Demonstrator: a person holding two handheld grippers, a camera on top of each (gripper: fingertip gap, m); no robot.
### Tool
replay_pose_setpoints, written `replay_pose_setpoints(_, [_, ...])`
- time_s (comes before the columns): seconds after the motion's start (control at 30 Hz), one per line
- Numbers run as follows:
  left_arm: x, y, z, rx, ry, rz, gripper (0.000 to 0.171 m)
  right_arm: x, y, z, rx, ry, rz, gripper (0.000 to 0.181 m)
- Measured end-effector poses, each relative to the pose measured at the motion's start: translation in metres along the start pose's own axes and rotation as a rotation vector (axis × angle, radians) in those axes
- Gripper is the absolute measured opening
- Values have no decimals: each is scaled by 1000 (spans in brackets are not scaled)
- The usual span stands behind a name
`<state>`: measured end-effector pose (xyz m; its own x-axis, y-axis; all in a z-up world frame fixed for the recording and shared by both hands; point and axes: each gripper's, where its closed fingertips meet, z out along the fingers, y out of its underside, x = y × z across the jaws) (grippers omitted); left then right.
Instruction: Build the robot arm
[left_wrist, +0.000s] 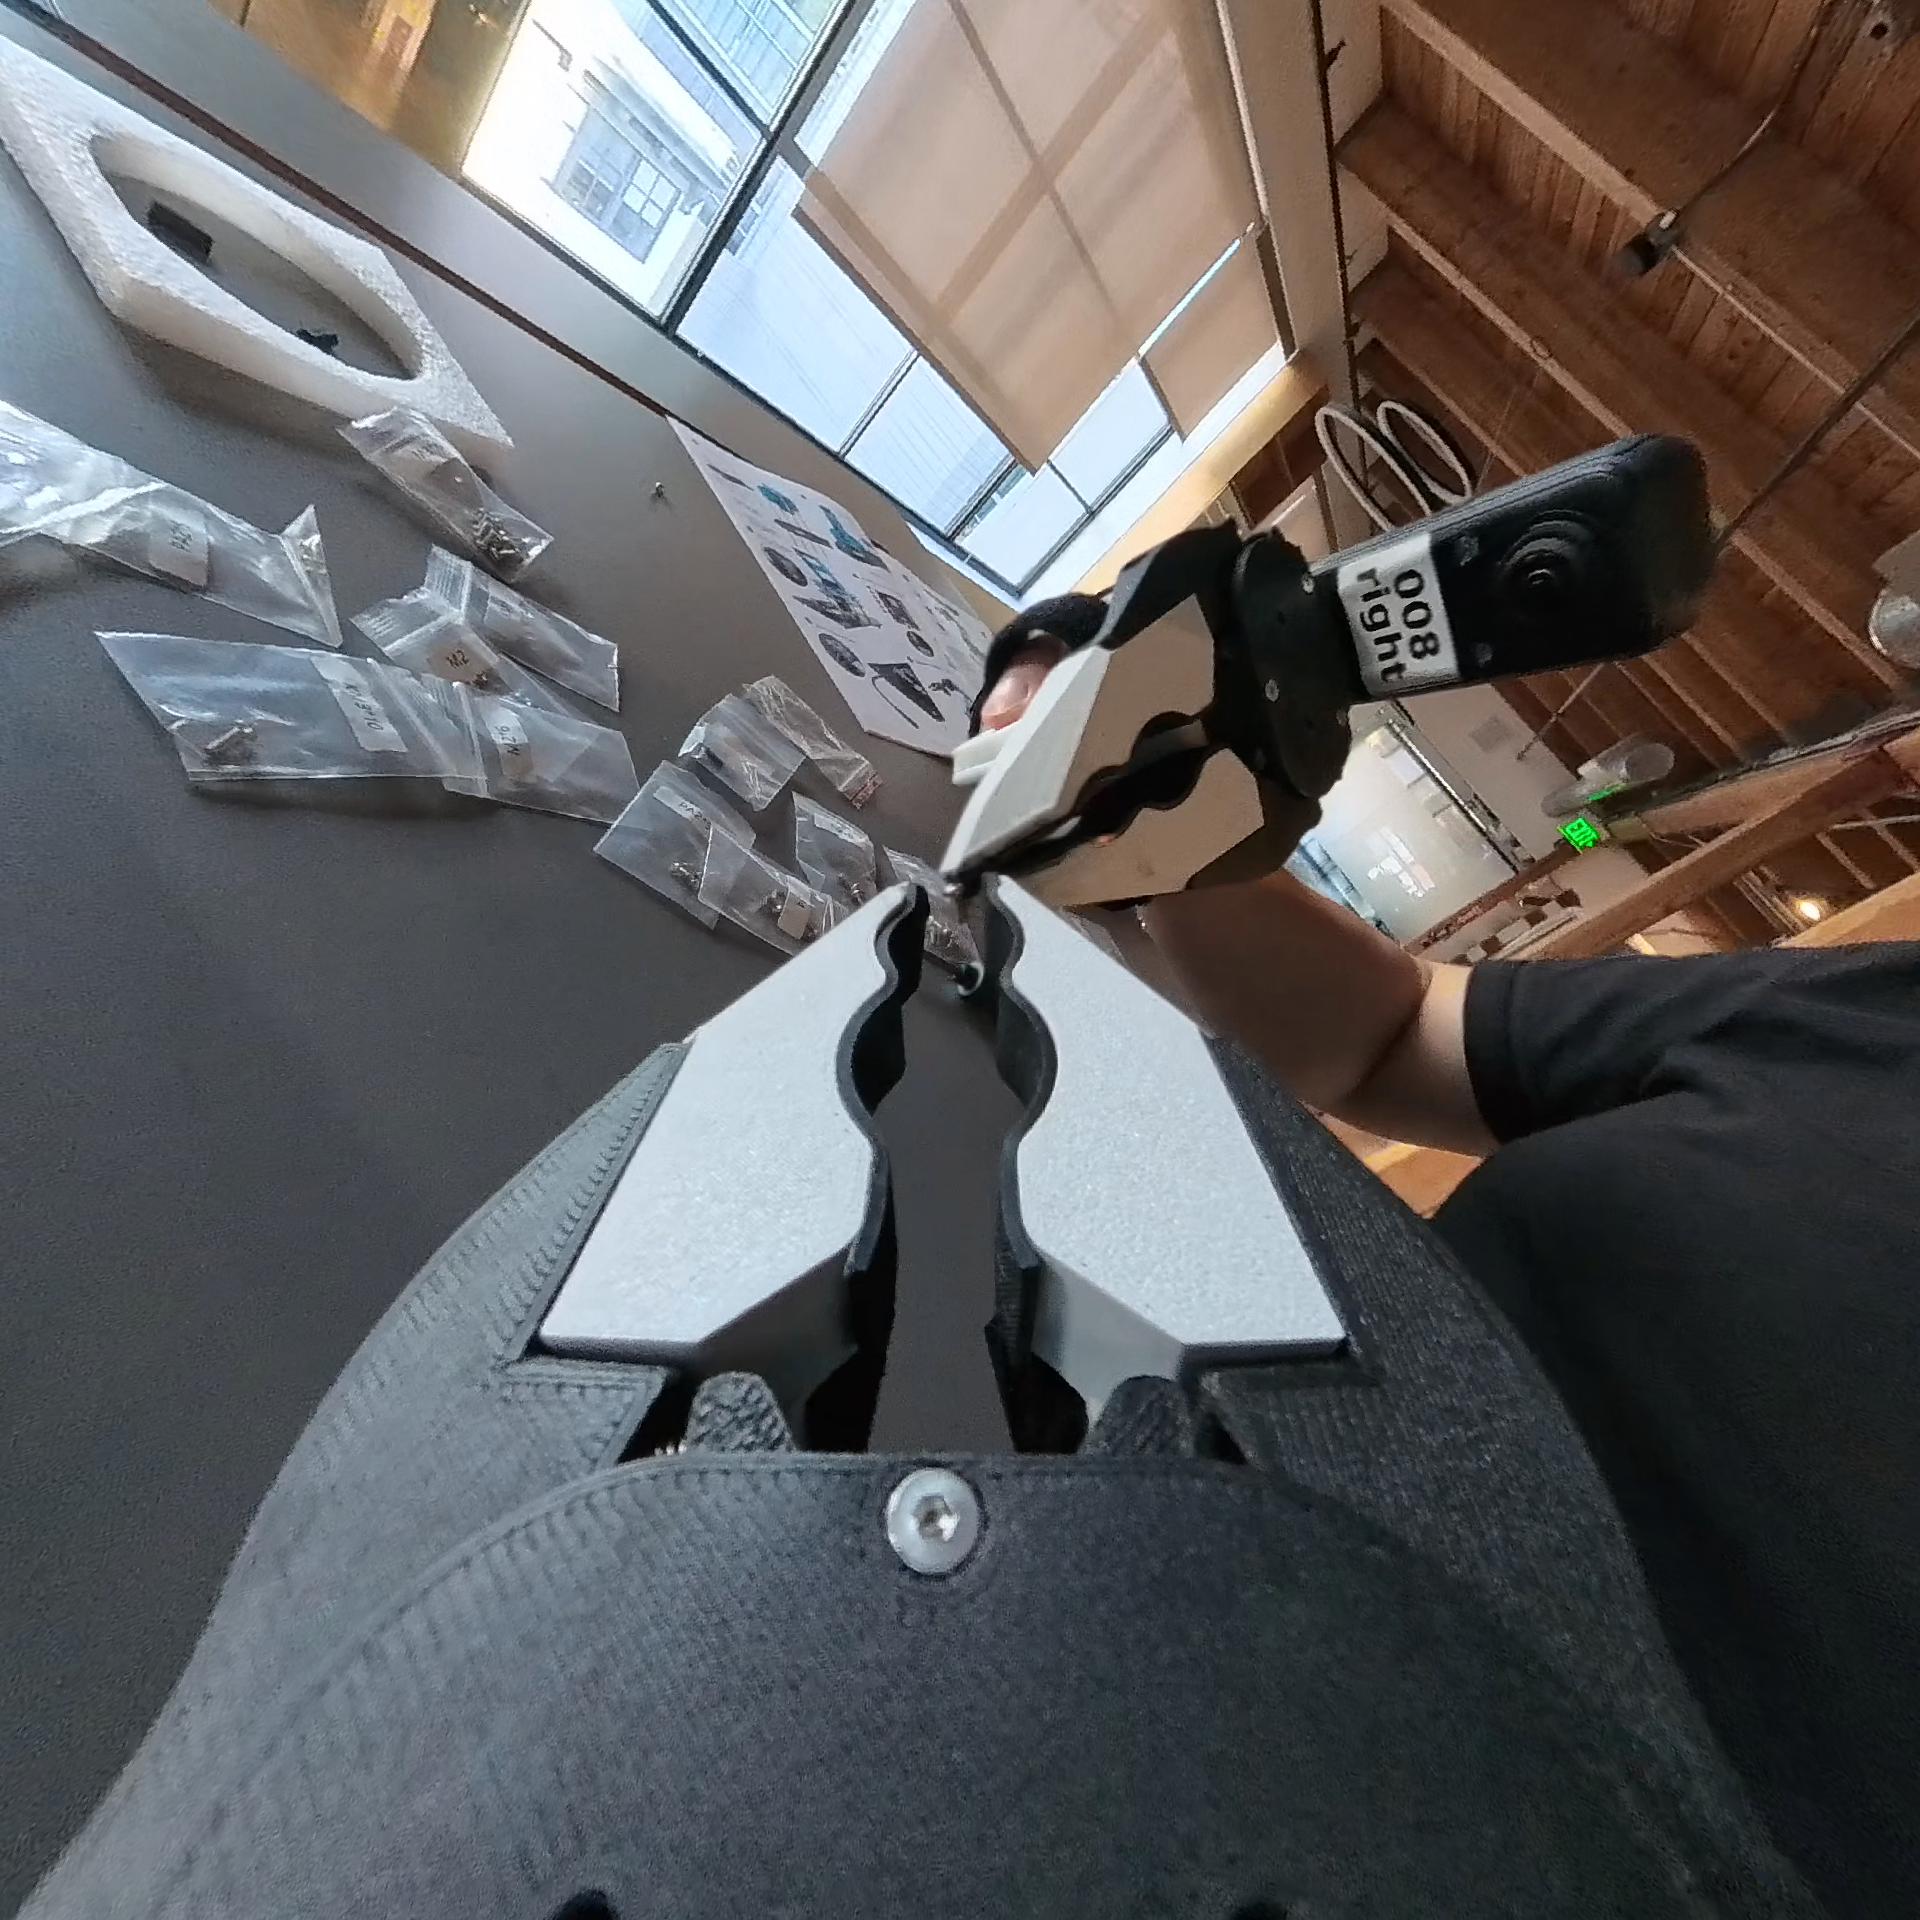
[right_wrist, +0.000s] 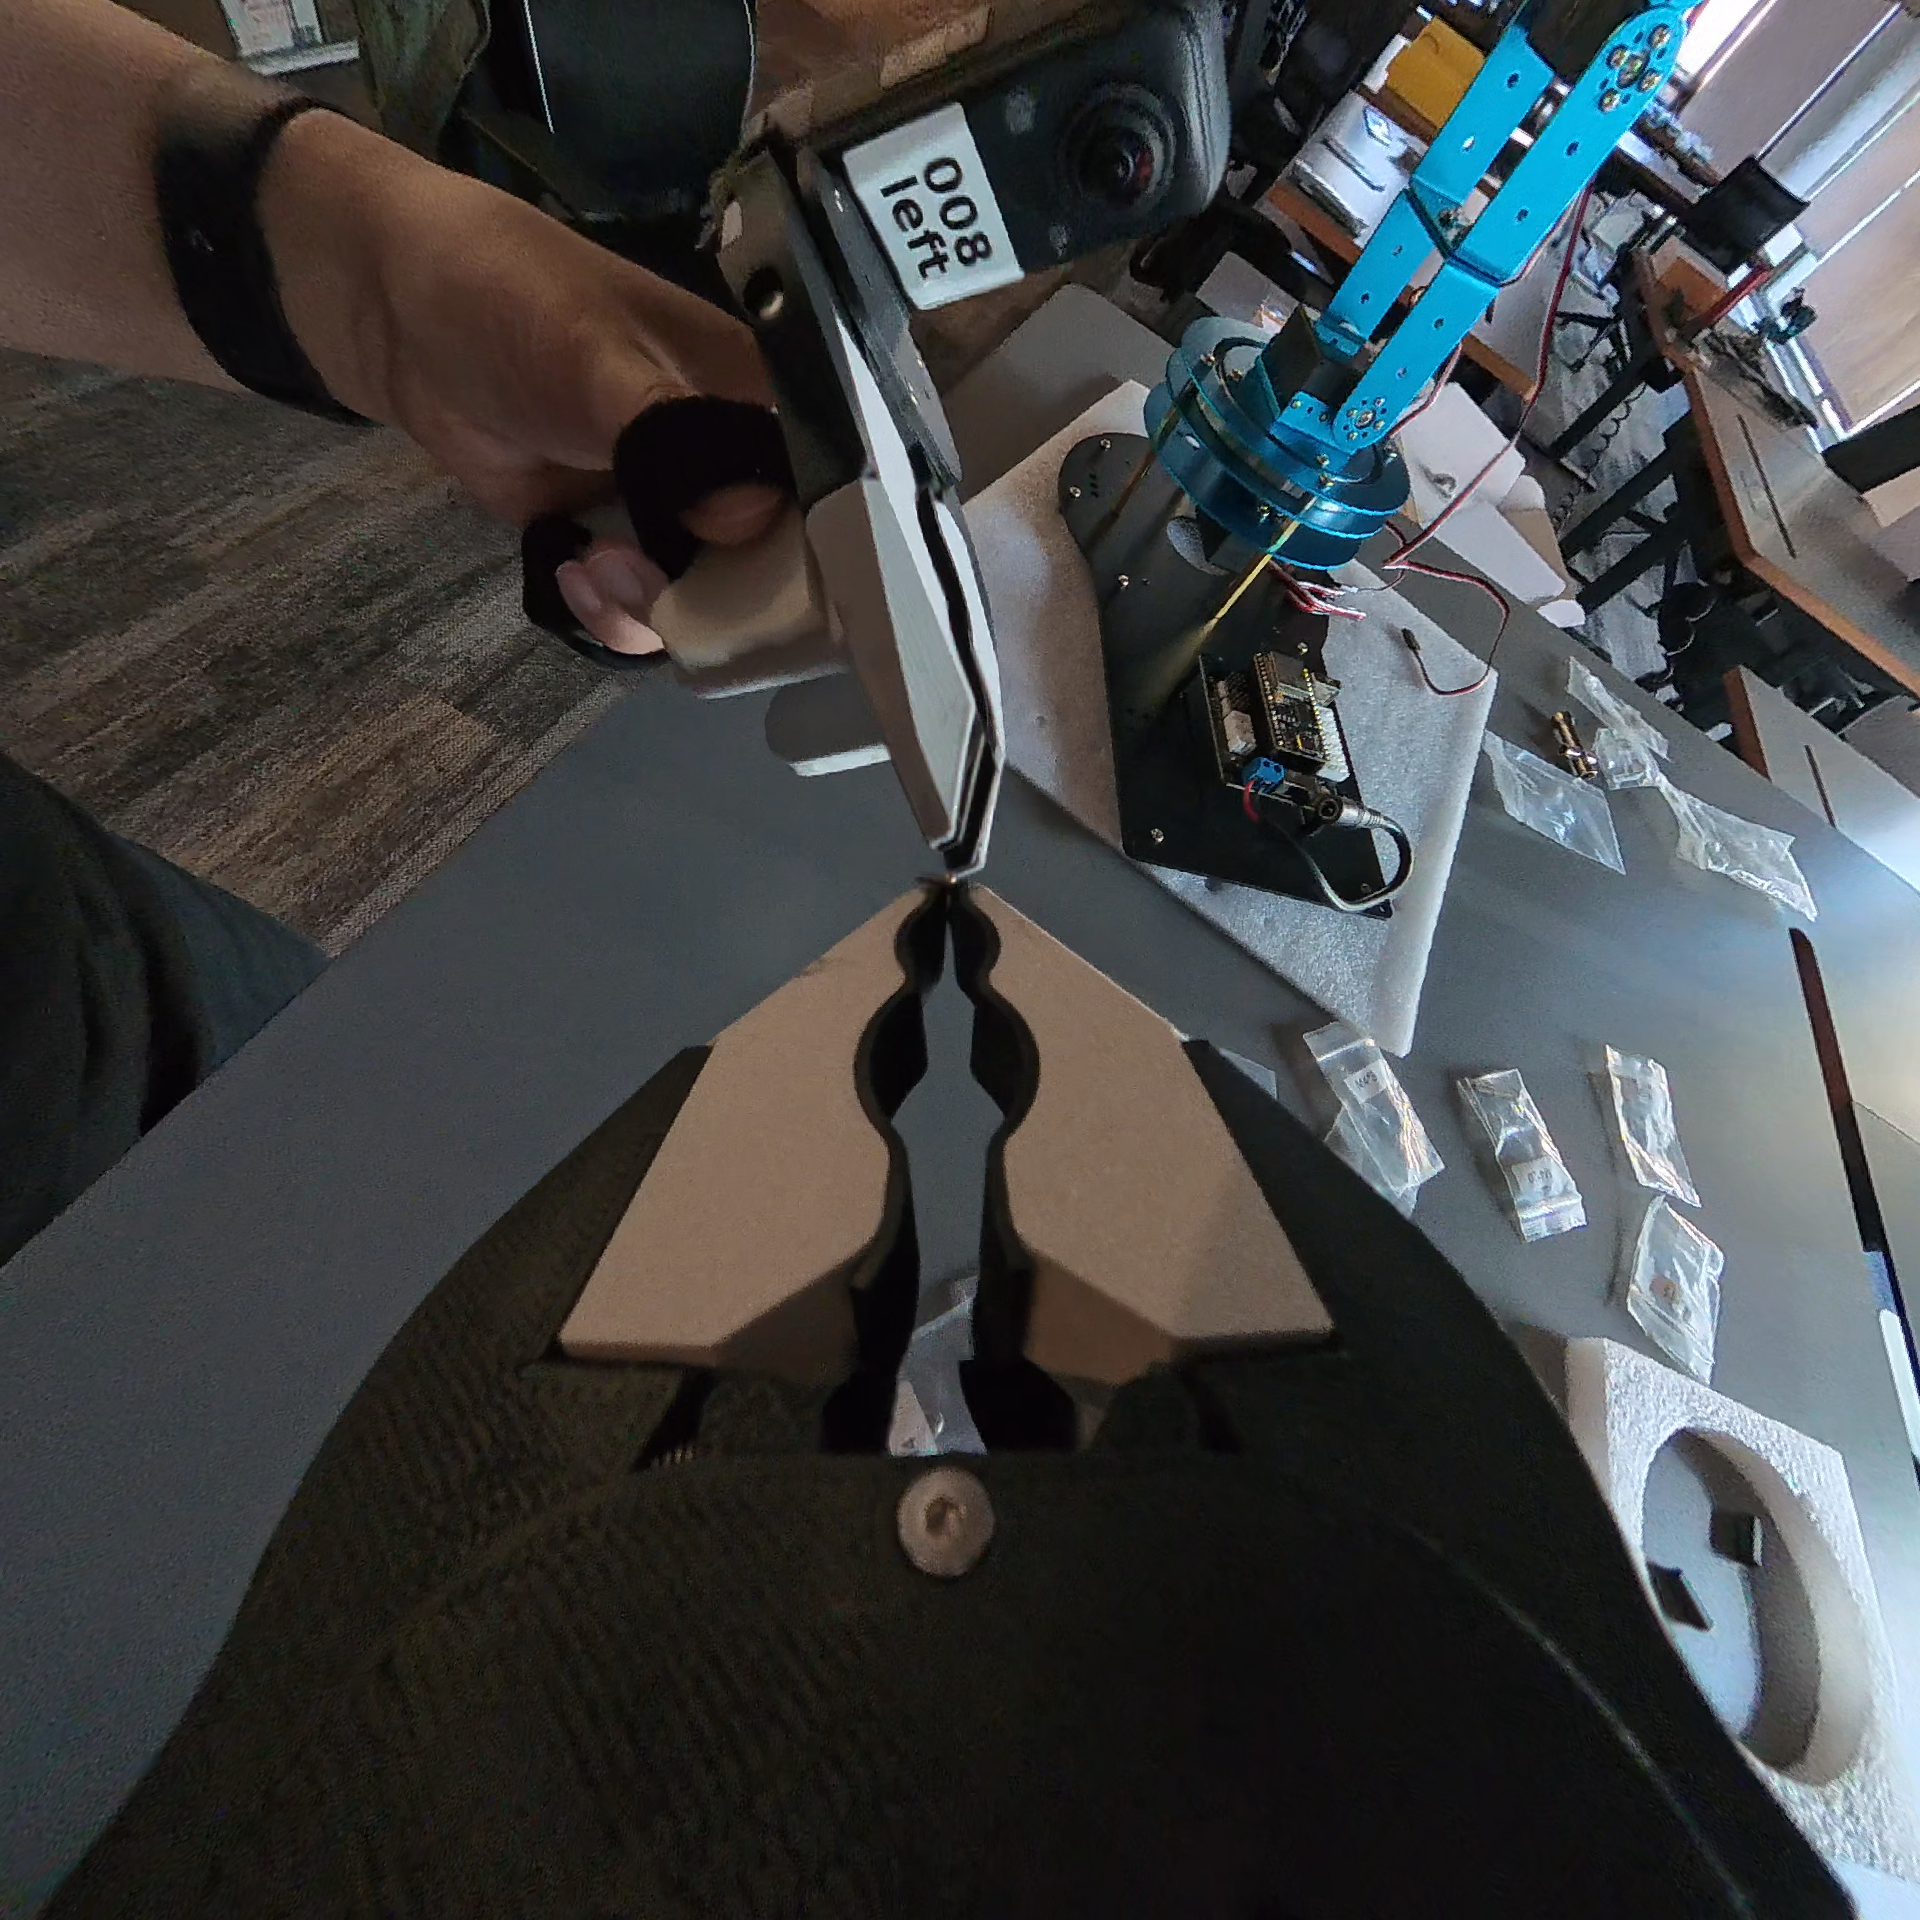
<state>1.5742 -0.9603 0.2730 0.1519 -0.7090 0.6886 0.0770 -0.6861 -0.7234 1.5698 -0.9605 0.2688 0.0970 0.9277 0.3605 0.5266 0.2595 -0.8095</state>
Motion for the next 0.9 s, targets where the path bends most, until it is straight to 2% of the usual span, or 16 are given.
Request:
replay_pose_setpoints(0.13, [-2,5,10,-29,-7,-2,6,3,4,-4,-1,16,2,0])
replay_pose_setpoints(0.23, [-16,9,12,-47,-84,9,5,3,23,-1,-58,19,1,0])
replay_pose_setpoints(0.33, [-20,15,14,-73,-104,7,8,4,27,-1,-36,27,46,0])
replay_pose_setpoints(0.53, [-9,11,21,-12,-14,-70,7,5,19,-5,-3,38,45,0])
replay_pose_setpoints(0.7, [-43,20,6,-61,-205,-13,3,12,55,-1,-147,90,76,0])
replay_pose_setpoints(0.8, [-54,36,-6,-121,-296,-7,8,10,77,-18,-212,128,162,0])
replay_pose_setpoints(0.9, [-52,52,-4,-170,-352,32,13,2,101,-60,-295,203,319,10])
